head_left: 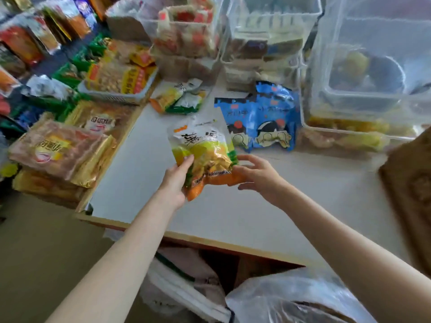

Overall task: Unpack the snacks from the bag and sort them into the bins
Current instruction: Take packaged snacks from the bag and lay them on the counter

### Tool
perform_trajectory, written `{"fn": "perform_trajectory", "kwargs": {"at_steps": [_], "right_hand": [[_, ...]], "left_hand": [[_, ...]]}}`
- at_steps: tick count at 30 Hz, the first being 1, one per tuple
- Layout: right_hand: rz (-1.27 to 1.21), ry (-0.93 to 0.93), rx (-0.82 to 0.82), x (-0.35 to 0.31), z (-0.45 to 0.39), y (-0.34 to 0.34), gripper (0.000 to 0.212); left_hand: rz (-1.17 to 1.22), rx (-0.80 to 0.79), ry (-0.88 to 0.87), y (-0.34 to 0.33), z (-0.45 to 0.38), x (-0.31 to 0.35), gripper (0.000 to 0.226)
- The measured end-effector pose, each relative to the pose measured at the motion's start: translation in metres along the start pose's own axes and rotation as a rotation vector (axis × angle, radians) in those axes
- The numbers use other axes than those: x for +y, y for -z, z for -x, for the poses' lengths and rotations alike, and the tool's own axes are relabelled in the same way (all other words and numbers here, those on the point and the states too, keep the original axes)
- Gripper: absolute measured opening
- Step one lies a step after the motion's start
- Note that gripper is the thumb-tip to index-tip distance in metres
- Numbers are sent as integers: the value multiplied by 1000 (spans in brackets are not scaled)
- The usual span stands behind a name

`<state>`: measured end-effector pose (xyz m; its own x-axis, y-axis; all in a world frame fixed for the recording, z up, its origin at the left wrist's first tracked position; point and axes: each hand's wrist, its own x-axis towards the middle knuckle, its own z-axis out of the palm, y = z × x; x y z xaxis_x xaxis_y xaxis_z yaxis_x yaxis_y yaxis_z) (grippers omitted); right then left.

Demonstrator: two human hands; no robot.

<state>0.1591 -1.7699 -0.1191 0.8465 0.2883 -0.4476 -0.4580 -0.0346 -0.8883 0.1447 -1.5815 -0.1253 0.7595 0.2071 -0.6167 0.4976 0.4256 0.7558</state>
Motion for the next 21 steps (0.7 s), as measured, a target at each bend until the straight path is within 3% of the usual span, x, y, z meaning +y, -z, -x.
{"fn": "perform_trajectory", "kwargs": {"at_steps": [5,10,14,19,21], "right_hand": [[-86,-131,202,4,-108,-44,30],[-204,-246,366,13,-203,-89,24],[-220,-237,428,4,-266,-115,12],[-253,-202,579,-15,-328,-128,29],[-282,-212,606,-17,-343,-130,28]], "left_hand": [[-213,76,-65,36,-84,35,6],[-735,179,-187,92,-157,39,30],[-1176,135,-167,121,-195,33,40],[-1578,34,-97,129,-226,33,45],[-1613,14,-85,124,-232,40,47]]}}
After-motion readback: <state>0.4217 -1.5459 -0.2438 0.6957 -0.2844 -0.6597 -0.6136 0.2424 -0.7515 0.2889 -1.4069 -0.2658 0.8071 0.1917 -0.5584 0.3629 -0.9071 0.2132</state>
